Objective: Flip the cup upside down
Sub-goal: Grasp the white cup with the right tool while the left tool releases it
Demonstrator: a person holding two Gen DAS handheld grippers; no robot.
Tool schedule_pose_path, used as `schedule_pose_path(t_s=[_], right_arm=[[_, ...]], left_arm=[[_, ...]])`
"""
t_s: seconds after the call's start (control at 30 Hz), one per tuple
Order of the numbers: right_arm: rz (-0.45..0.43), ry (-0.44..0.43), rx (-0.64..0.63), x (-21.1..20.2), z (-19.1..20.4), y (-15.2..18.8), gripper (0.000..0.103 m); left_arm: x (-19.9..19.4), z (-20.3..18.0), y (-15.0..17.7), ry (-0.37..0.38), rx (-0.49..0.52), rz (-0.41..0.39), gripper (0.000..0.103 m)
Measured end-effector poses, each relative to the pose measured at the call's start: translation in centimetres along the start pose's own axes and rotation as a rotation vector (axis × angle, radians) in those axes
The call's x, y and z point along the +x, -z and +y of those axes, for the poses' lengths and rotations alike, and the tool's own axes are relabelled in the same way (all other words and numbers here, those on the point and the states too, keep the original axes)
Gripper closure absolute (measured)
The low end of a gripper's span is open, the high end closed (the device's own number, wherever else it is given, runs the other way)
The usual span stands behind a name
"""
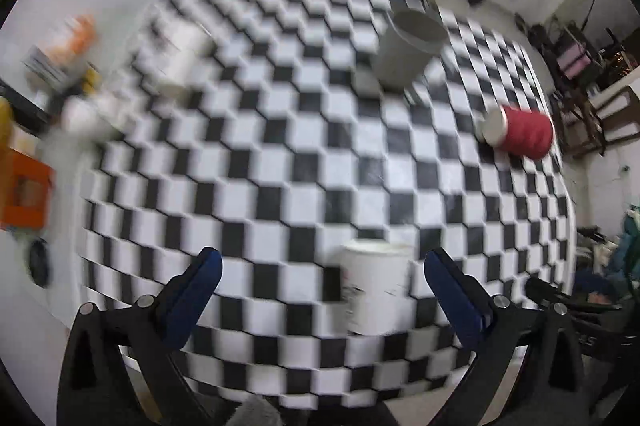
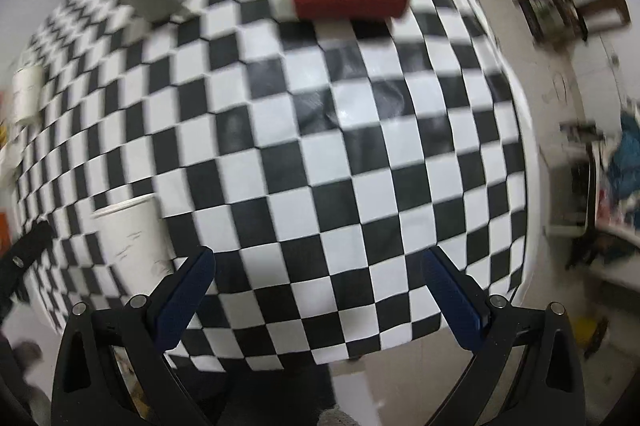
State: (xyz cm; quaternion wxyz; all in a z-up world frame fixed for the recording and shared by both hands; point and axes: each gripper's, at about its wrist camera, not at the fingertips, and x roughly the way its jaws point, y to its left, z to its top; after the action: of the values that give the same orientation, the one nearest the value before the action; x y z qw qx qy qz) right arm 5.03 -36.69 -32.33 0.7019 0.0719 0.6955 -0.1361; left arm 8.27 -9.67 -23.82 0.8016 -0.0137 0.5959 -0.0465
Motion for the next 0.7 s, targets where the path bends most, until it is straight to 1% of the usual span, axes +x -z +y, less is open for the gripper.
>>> schedule_pose_path(t_s=[0.07, 0.1, 0.17, 0.2, 0.23, 0.3, 0.33, 0.4, 0.43, 0.47, 0.53, 0.57, 0.63, 0.67, 0.7], right_arm=[[-0.055, 0.016, -0.124, -1.9, 1.9, 0.2, 0.0], [-0.074, 0.031, -0.197, -2.6, 3.1, 0.2, 0.0], [-0.1, 0.093, -0.367, -3.6, 6.0, 0.4, 0.0], [-0.113, 0.142, -0.485, -3.9, 8.0, 0.7, 0.0], [-0.124, 0.194, -0.613, -3.9, 10.1, 1.2, 0.0], [-0.148, 0.284, -0.833, -3.5, 13.7, 2.4, 0.0], [-0.159, 0.35, -0.97, -2.9, 15.7, 3.3, 0.0], [-0.178, 0.444, -1.194, -1.5, 18.5, 5.1, 0.001], [-0.187, 0.514, -1.341, -0.4, 19.9, 6.4, 0.002], [-0.196, 0.557, -1.439, 0.3, 20.7, 7.4, 0.005], [-0.232, 0.672, -1.73, 2.4, 22.1, 10.1, 0.007], [-0.25, 0.708, -1.855, 3.3, 22.0, 11.6, 0.007], [-0.275, 0.816, -2.099, 5.3, 21.5, 13.6, 0.008], [-0.277, 0.881, -2.238, 6.6, 21.0, 14.2, 0.011], [-0.285, 0.932, -2.351, 7.5, 20.4, 14.8, 0.015]], left_arm=[[-1.3, 1.3, 0.6, -0.055, 0.0, -0.064, 0.0], [-1.7, 2.1, 1.0, -0.084, -0.001, -0.081, 0.0], [-1.5, 3.4, 1.7, -0.143, 0.001, -0.09, 0.0], [-1.0, 4.0, 2.3, -0.178, 0.003, -0.087, 0.0], [-0.4, 4.3, 2.7, -0.203, 0.001, -0.076, 0.0], [1.7, 5.5, 4.0, -0.259, -0.008, -0.017, 0.0], [3.0, 6.2, 4.8, -0.279, -0.02, 0.011, 0.0], [5.2, 7.3, 6.1, -0.301, -0.039, 0.059, 0.0], [6.5, 7.9, 6.8, -0.305, -0.056, 0.089, 0.0], [7.2, 8.1, 7.2, -0.305, -0.066, 0.105, 0.0], [8.5, 9.0, 8.2, -0.305, -0.091, 0.136, 0.0], [9.2, 9.3, 8.5, -0.304, -0.102, 0.146, 0.0], [9.7, 9.7, 9.0, -0.305, -0.113, 0.153, 0.0], [9.8, 9.9, 9.2, -0.302, -0.117, 0.154, 0.0], [10.0, 10.0, 9.3, -0.3, -0.121, 0.155, 0.0]])
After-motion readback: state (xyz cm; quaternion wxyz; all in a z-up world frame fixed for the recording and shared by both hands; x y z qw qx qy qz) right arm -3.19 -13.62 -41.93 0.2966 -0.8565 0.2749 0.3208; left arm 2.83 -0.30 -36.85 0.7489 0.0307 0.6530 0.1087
